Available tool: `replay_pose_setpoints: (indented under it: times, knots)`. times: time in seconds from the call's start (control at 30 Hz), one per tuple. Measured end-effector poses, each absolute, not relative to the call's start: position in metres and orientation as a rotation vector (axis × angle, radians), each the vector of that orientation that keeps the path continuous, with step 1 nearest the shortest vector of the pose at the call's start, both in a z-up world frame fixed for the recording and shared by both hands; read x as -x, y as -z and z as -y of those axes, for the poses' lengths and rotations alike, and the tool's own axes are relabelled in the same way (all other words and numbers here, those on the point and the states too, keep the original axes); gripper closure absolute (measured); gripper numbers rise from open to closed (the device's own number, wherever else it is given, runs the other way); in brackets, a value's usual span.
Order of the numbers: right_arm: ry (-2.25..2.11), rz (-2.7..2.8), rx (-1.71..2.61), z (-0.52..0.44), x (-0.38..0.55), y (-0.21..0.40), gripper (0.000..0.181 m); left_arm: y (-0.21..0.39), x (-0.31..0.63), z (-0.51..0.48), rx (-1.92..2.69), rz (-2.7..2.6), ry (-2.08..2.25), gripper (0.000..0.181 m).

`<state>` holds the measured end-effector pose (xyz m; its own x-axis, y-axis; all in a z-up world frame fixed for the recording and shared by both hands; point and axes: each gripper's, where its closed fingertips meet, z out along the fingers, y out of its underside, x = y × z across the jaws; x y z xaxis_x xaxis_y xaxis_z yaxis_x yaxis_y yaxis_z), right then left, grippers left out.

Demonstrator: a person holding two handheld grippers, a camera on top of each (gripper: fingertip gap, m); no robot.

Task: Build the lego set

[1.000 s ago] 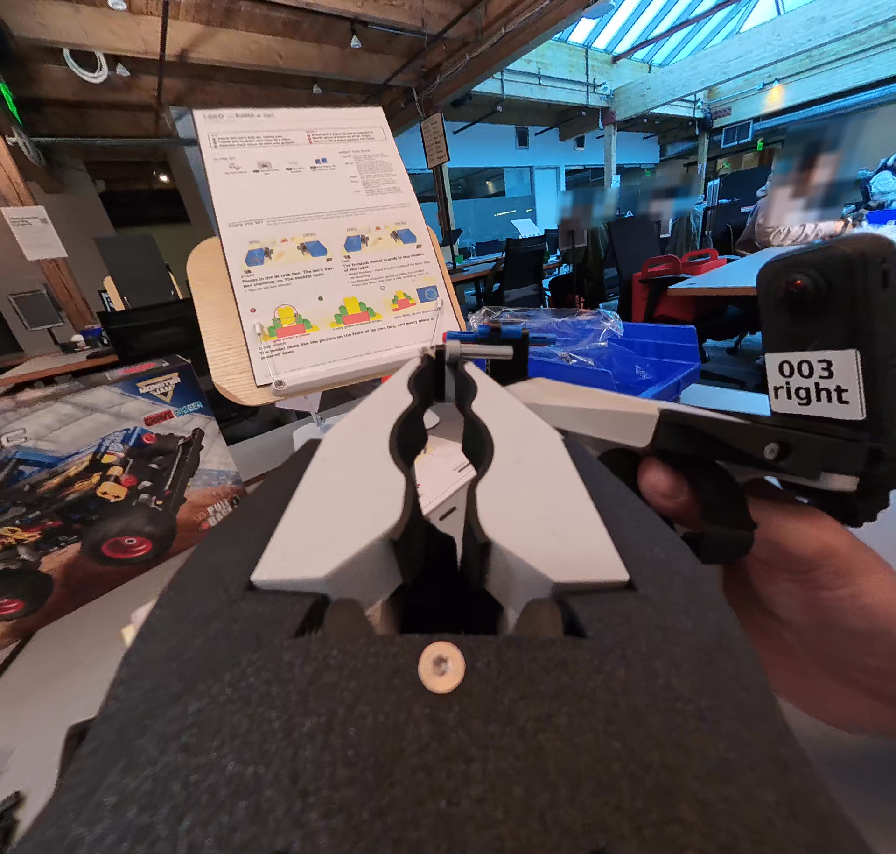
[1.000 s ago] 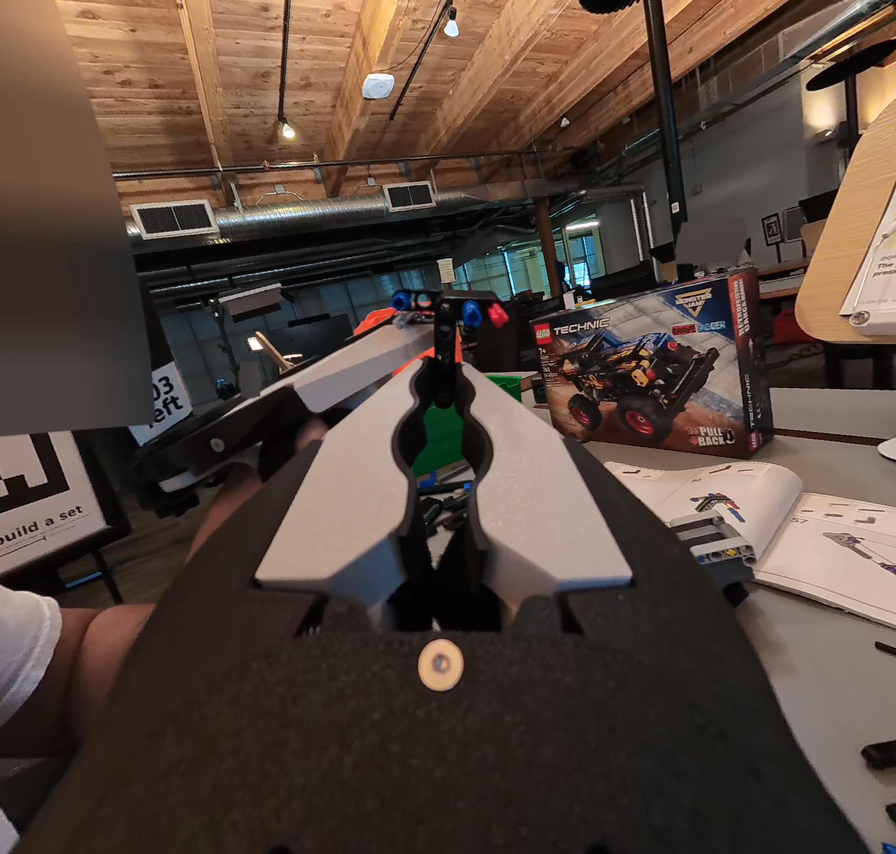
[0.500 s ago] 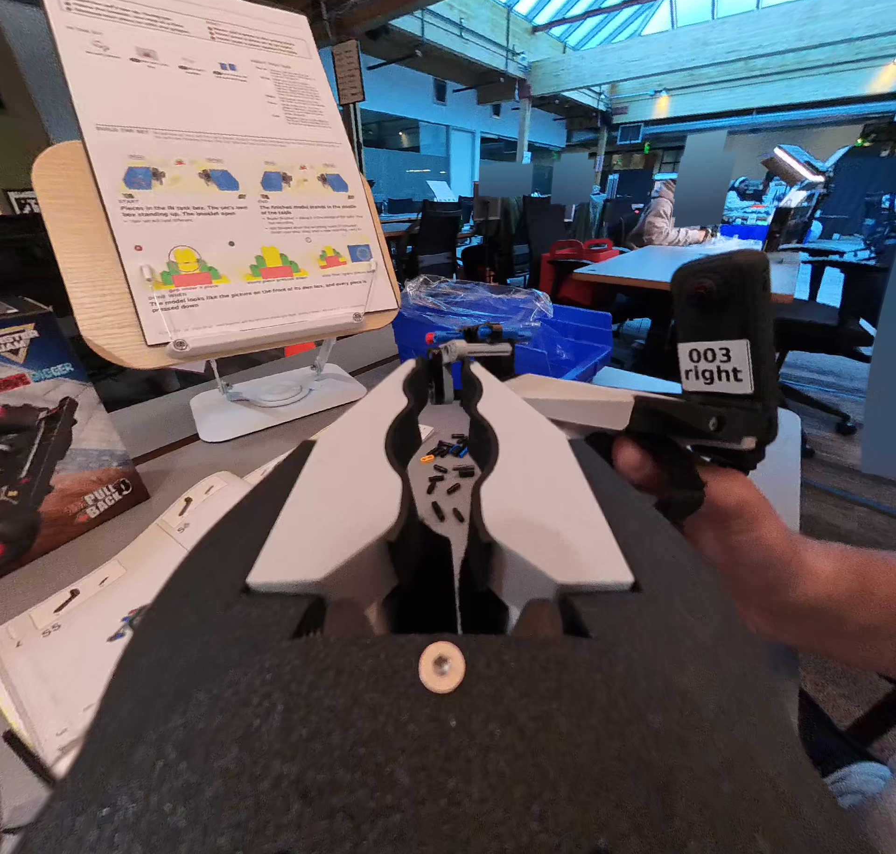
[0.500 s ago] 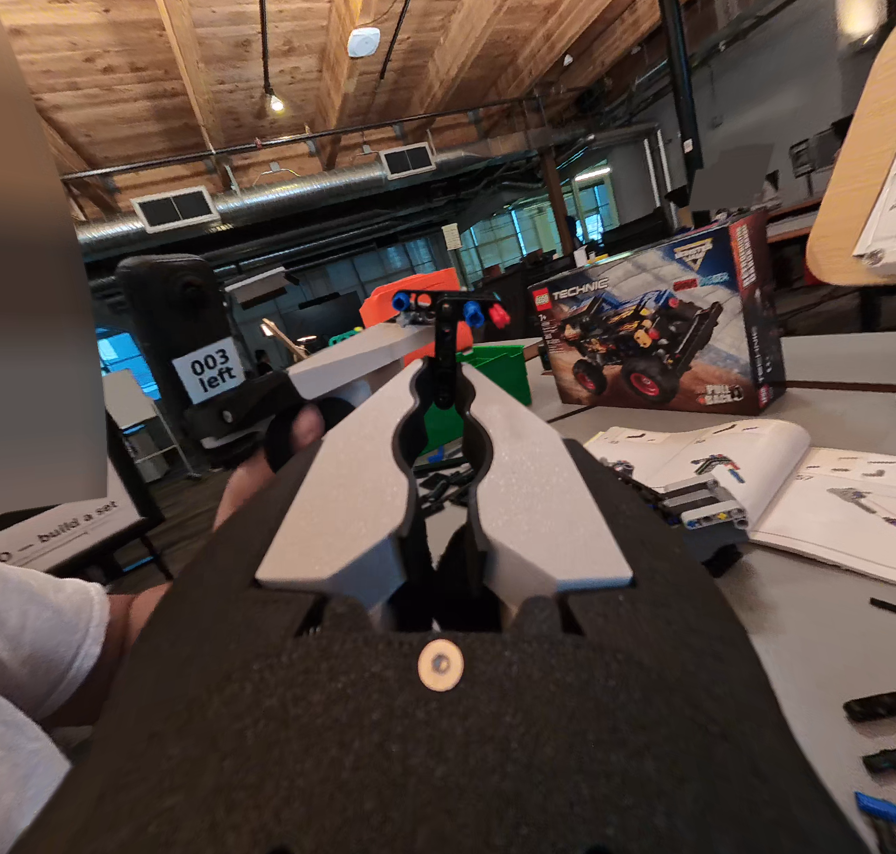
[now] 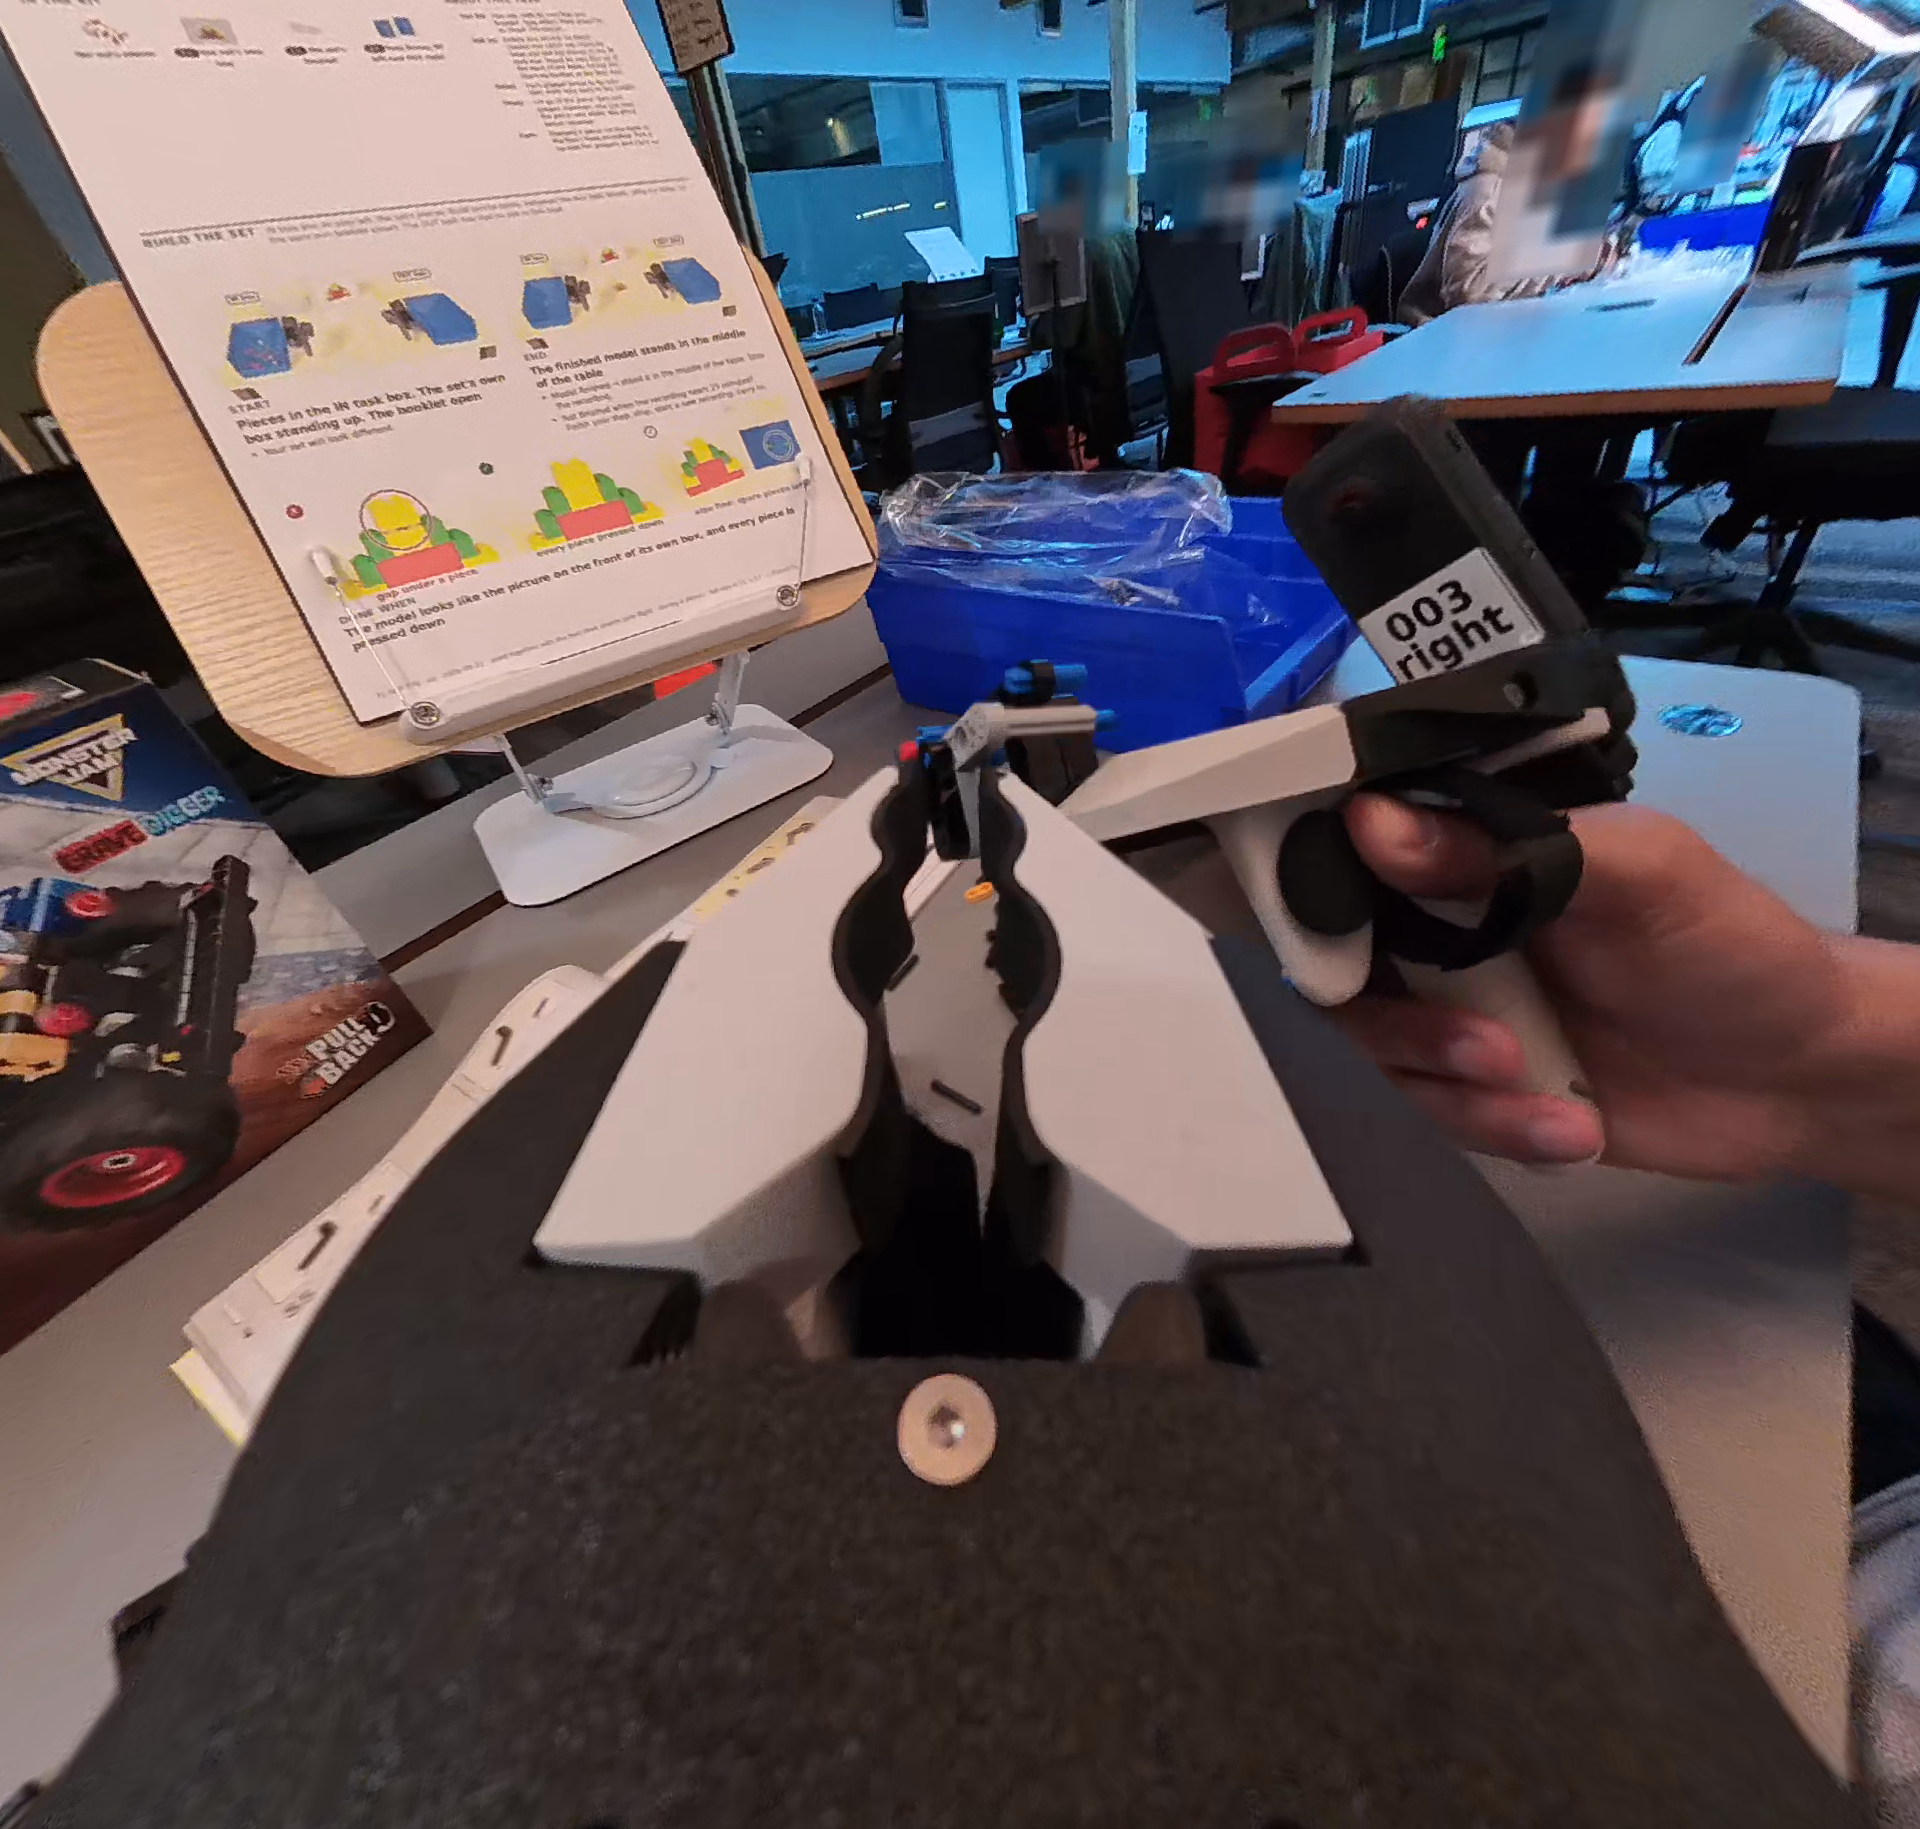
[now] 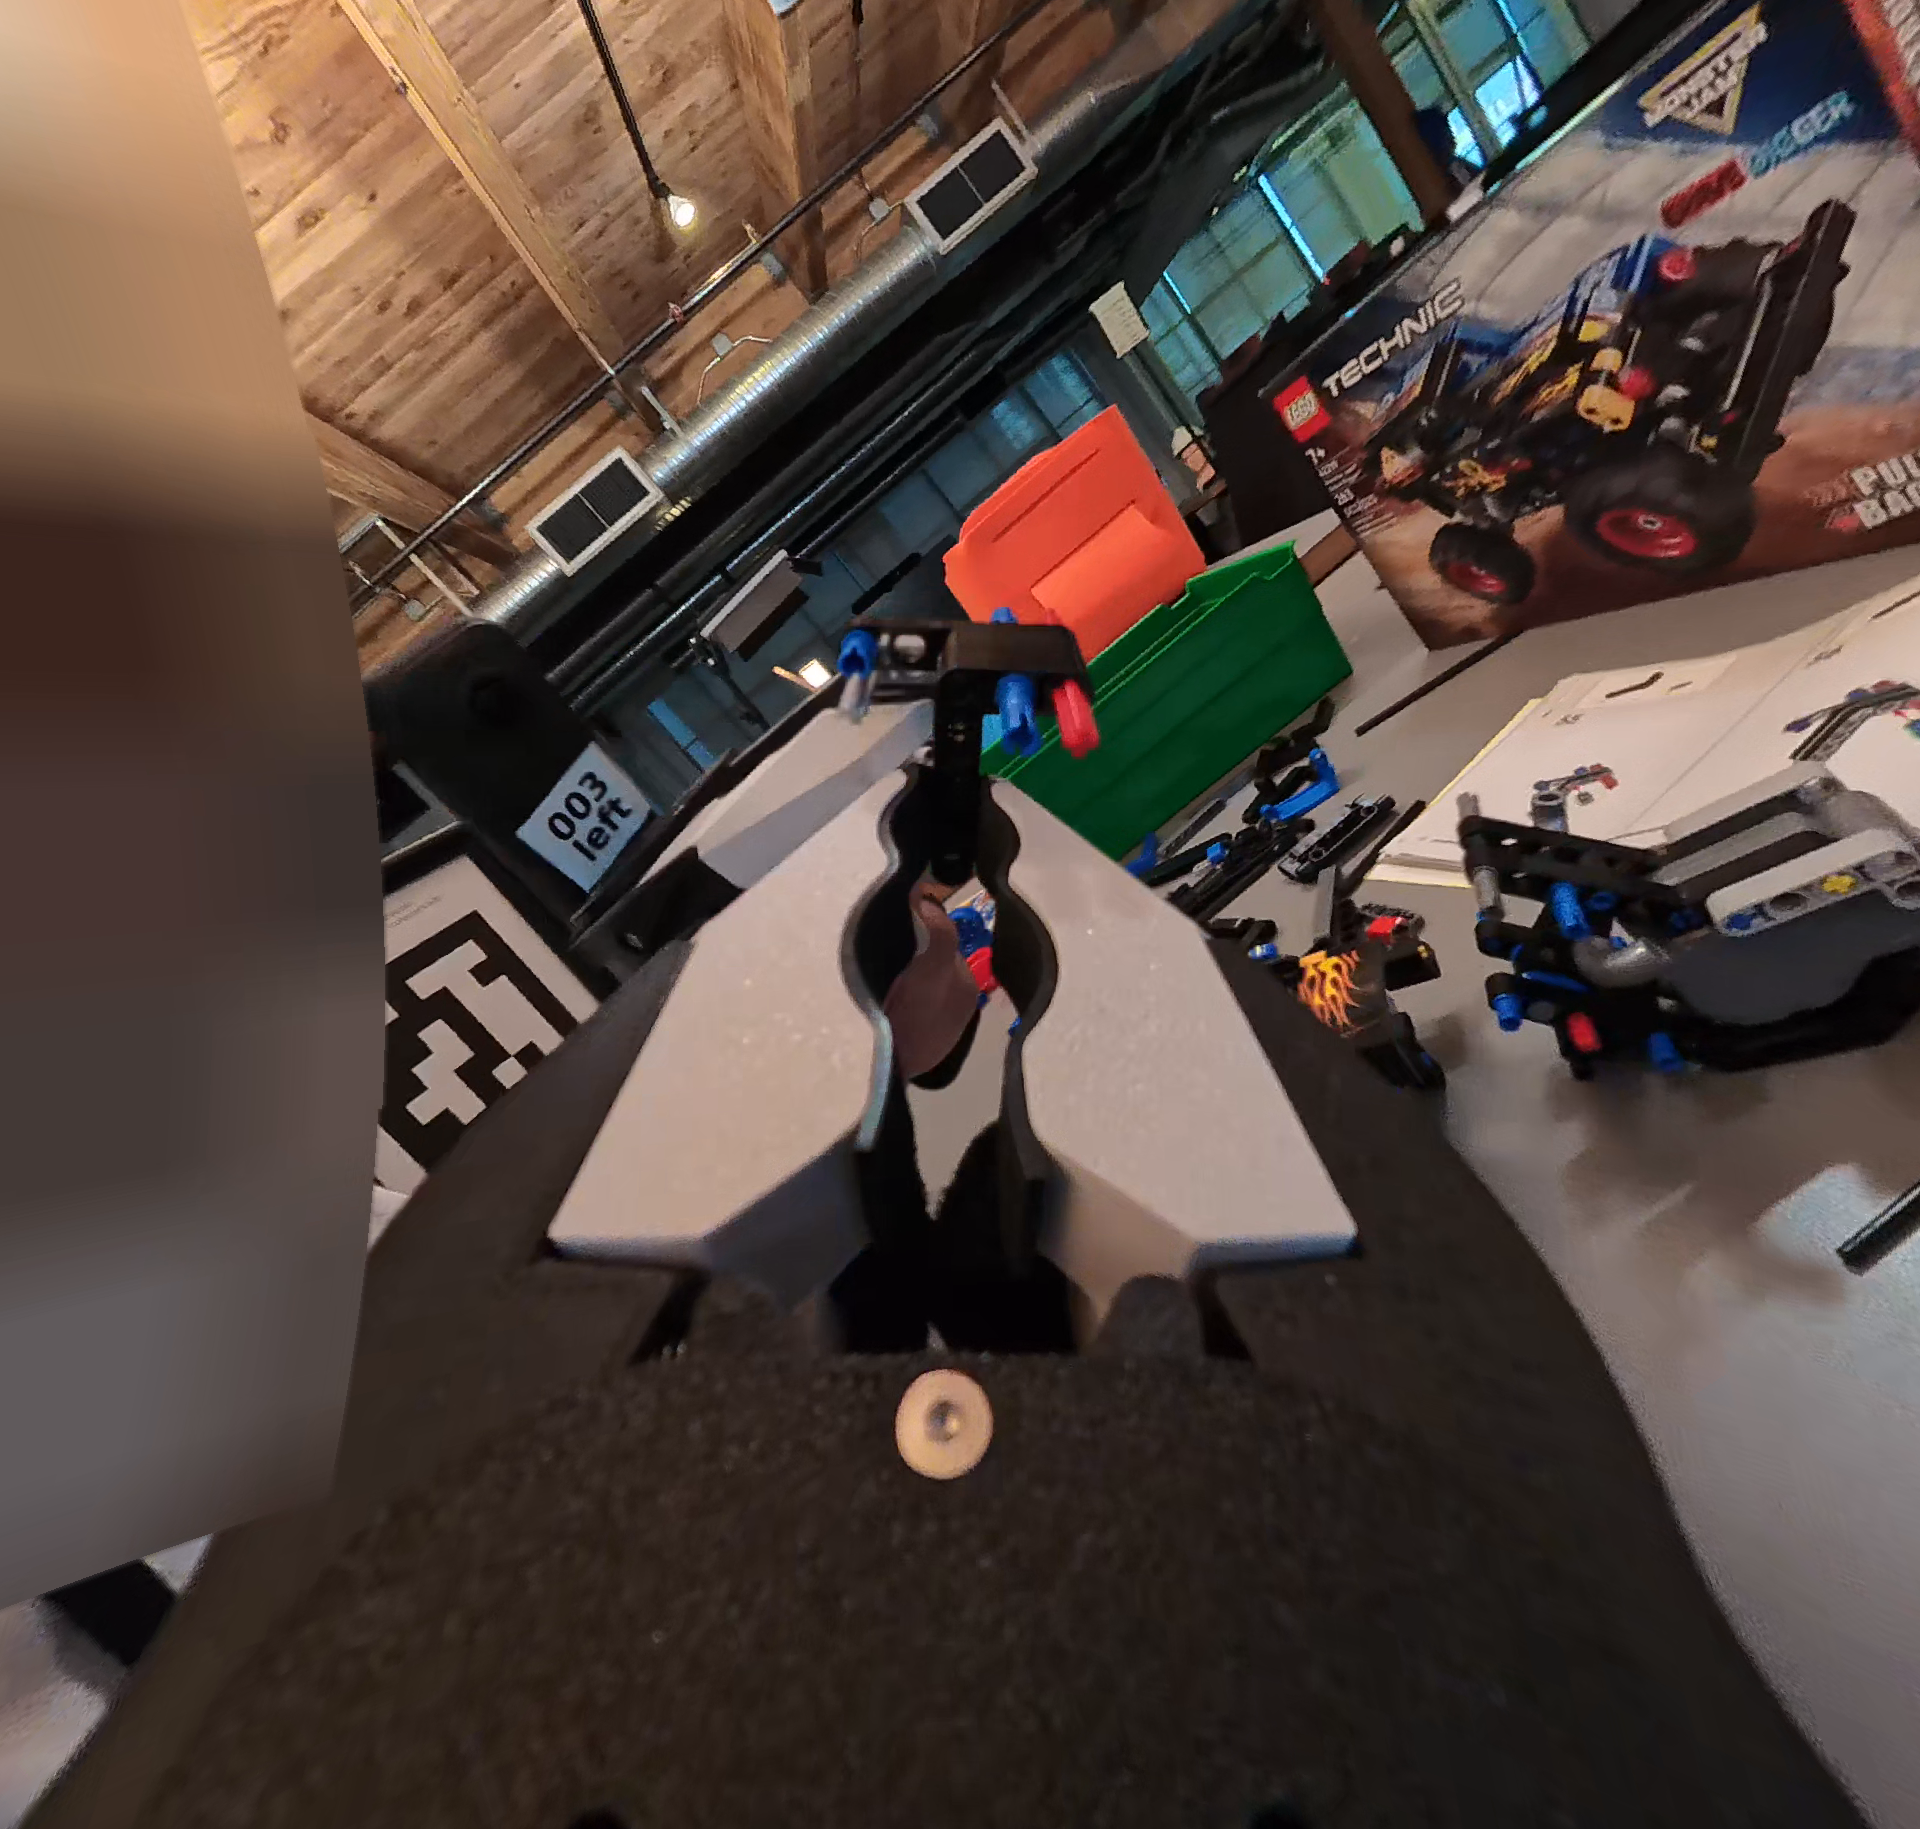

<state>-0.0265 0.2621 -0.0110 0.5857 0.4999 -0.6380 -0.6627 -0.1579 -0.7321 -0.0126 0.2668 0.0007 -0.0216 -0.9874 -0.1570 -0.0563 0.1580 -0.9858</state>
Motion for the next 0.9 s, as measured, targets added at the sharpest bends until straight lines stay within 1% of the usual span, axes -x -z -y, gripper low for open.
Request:
replay_pose_setpoints:
  times: [0.3,0.53,0.73,0.8,0.9]
  knots:
    - [-0.755,-0.057,1.507,-0.268,0.021,0.019,0.175,0.007,0.01,-0.264,1.153,-1.409,1.126,0.168]
    - [-0.656,-0.032,1.545,-0.268,0.019,0.023,0.175,0.01,0.009,-0.263,1.154,-1.421,1.123,0.167]
    - [-0.515,0.02,1.593,-0.269,0.018,0.022,0.175,0.007,0.012,-0.26,1.155,-1.465,1.204,0.164]
    - [-0.455,0.031,1.611,-0.269,0.017,0.021,0.175,0.006,0.014,-0.253,1.148,-1.498,1.275,0.148]
    - [-0.408,0.049,1.62,-0.268,0.017,0.02,0.174,0.006,0.016,-0.247,1.135,-1.539,1.308,0.137]
